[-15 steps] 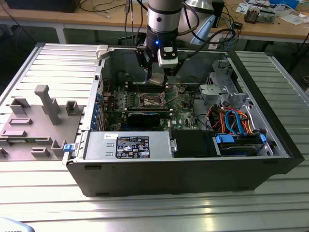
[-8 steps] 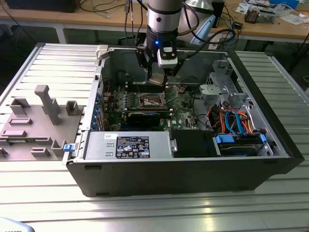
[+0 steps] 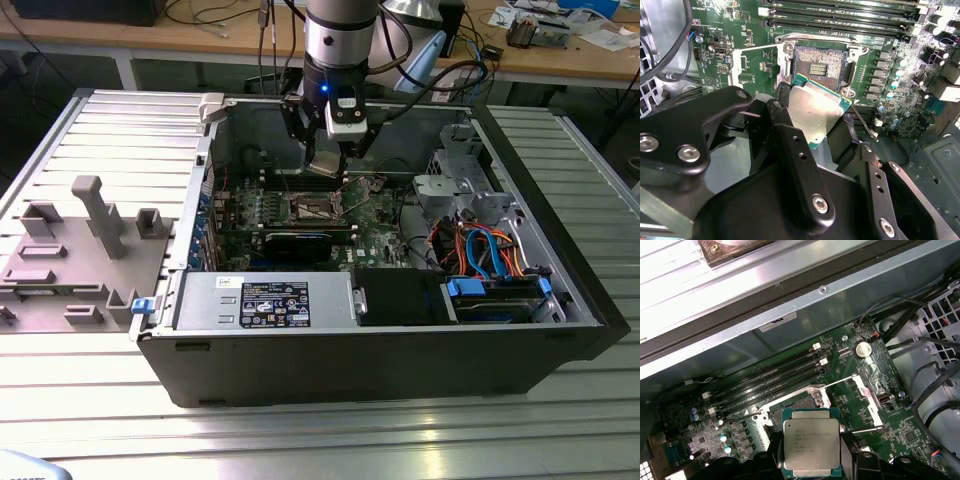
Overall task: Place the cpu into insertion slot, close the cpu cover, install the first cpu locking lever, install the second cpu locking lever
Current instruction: 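Place the cpu into insertion slot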
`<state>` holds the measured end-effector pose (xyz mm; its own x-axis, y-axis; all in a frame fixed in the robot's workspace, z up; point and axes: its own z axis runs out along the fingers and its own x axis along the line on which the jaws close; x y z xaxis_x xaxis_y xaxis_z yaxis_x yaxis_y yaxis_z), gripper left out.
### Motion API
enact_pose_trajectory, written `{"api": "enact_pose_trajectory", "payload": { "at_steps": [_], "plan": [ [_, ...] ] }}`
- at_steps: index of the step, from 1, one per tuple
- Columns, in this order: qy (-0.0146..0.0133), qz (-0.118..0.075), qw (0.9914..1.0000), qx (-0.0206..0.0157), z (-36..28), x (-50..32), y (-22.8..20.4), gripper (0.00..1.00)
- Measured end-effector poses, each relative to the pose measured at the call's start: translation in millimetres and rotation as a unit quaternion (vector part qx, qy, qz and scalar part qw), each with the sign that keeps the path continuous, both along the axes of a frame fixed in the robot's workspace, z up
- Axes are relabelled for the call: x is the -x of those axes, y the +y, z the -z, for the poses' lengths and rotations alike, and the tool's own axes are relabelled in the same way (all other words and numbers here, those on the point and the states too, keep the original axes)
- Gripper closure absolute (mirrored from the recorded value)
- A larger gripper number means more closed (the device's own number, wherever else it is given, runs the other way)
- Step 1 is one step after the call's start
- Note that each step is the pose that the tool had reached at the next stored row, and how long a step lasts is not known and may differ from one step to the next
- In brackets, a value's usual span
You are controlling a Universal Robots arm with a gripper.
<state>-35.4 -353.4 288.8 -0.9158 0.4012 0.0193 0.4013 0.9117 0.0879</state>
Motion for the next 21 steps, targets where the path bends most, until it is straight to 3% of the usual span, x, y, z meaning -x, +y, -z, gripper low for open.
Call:
{"api": "enact_pose_trajectory", "payload": {
  "at_steps": [21],
  "plan": [
    [0.0000,0.014,0.99990,0.0000,0.5,0.0,0.0,0.45]
  ]
}}
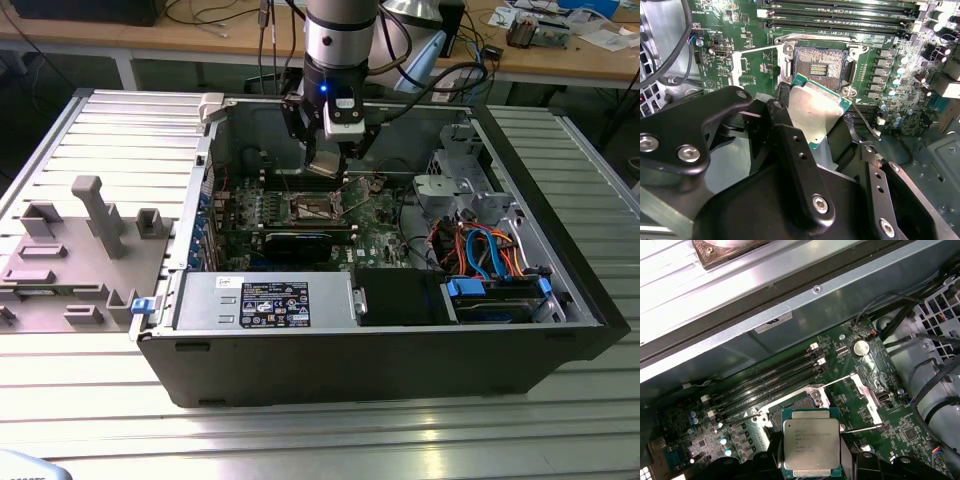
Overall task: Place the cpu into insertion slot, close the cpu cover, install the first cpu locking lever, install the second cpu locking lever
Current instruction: 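Place the cpu into insertion slot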
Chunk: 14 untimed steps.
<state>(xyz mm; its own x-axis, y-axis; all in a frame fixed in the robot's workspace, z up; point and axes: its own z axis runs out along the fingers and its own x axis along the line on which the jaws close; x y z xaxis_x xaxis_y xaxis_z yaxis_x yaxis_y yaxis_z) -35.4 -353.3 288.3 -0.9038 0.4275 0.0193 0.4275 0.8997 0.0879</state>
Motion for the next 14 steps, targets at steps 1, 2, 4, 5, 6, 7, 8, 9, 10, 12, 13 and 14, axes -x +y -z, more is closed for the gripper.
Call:
{"api": "enact_pose_trajectory", "payload": {
  "at_steps": [1,2,4,5,6,7,8,9,10,12,13,14],
  "plan": [
    [0.0000,0.001,1.00000,0.0000,0.0,0.0,0.0,0.45],
    [0.0000,0.002,1.00000,0.0000,0.0,0.0,0.0,0.45],
    [0.0000,0.003,0.99999,0.0000,0.1,0.0,0.0,0.45],
    [0.0000,0.004,0.99999,0.0000,0.1,0.0,0.0,0.45],
    [0.0000,0.005,0.99999,0.0000,0.1,0.0,0.0,0.45],
    [0.0000,0.005,0.99999,0.0000,0.1,0.0,0.0,0.45],
    [0.0000,0.006,0.99998,0.0000,0.2,0.0,0.0,0.45],
    [0.0000,0.007,0.99998,0.0000,0.2,0.0,0.0,0.45],
    [0.0000,0.007,0.99997,0.0000,0.2,0.0,0.0,0.45],
    [0.0000,0.009,0.99996,0.0000,0.2,0.0,0.0,0.45],
    [0.0000,0.010,0.99995,0.0000,0.3,0.0,0.0,0.45],
    [0.0000,0.011,0.99994,0.0000,0.3,0.0,0.0,0.45]
  ]
}}
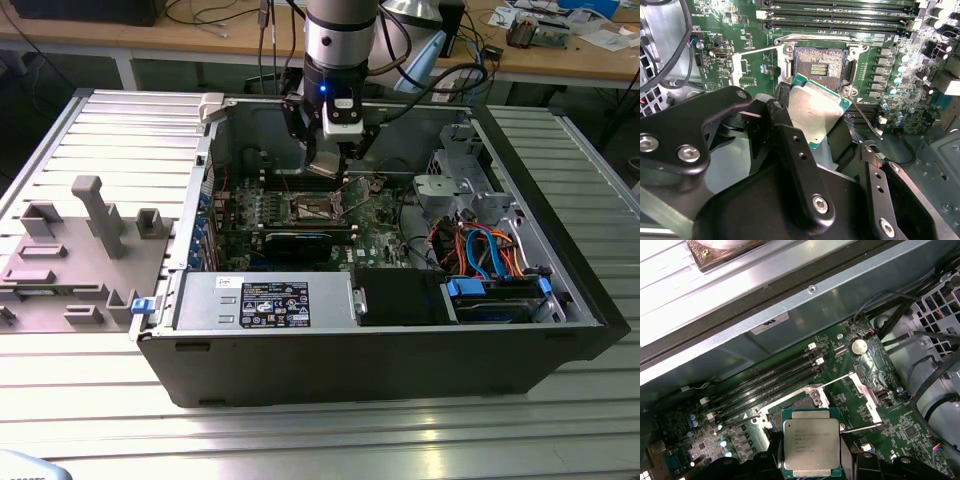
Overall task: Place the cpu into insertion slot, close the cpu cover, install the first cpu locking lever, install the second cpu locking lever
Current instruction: 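Place the cpu into insertion slot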
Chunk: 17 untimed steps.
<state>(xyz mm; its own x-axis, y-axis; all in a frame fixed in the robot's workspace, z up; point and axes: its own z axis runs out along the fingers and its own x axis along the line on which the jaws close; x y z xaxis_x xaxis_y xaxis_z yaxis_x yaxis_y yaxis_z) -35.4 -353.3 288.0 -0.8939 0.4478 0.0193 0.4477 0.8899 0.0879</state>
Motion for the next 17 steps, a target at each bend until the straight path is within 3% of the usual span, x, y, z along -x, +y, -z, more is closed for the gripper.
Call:
{"api": "enact_pose_trajectory", "payload": {
  "at_steps": [17],
  "plan": [
    [0.0000,0.014,0.99991,0.0000,0.4,0.0,0.0,0.45]
  ]
}}
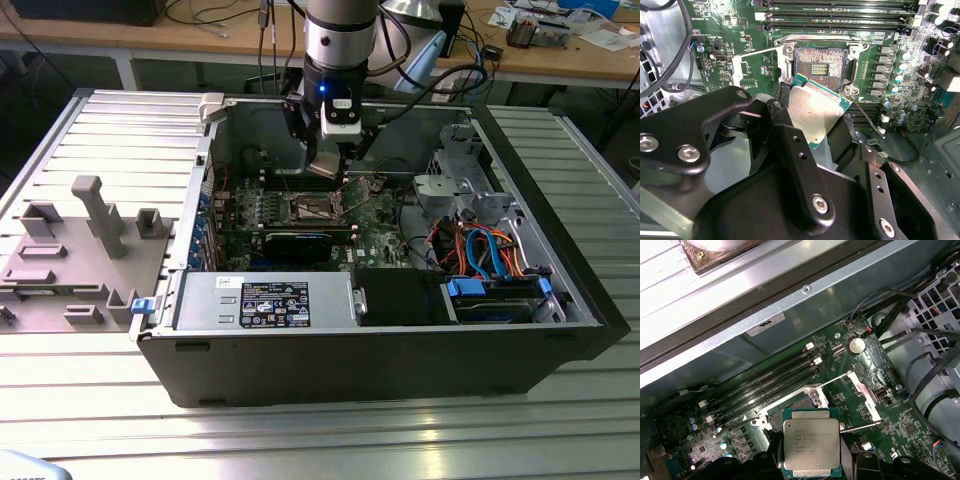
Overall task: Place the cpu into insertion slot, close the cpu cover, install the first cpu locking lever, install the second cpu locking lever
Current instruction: 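Place the cpu into insertion slot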
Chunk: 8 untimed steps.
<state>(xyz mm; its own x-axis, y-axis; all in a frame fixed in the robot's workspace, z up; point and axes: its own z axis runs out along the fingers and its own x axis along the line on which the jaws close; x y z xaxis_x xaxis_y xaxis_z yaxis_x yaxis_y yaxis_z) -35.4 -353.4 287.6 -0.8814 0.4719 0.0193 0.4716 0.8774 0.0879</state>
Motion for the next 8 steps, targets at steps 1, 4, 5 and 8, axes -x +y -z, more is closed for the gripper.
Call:
{"api": "enact_pose_trajectory", "payload": {
  "at_steps": [1,4,5,8],
  "plan": [
    [0.0000,0.001,1.00000,-0.0001,0.0,0.0,0.0,0.45],
    [0.0000,0.003,1.00000,0.0000,0.1,0.0,0.0,0.45],
    [0.0000,0.003,0.99999,0.0000,0.1,0.0,0.0,0.45],
    [0.0000,0.007,0.99998,0.0000,0.3,0.0,0.0,0.45]
  ]
}}
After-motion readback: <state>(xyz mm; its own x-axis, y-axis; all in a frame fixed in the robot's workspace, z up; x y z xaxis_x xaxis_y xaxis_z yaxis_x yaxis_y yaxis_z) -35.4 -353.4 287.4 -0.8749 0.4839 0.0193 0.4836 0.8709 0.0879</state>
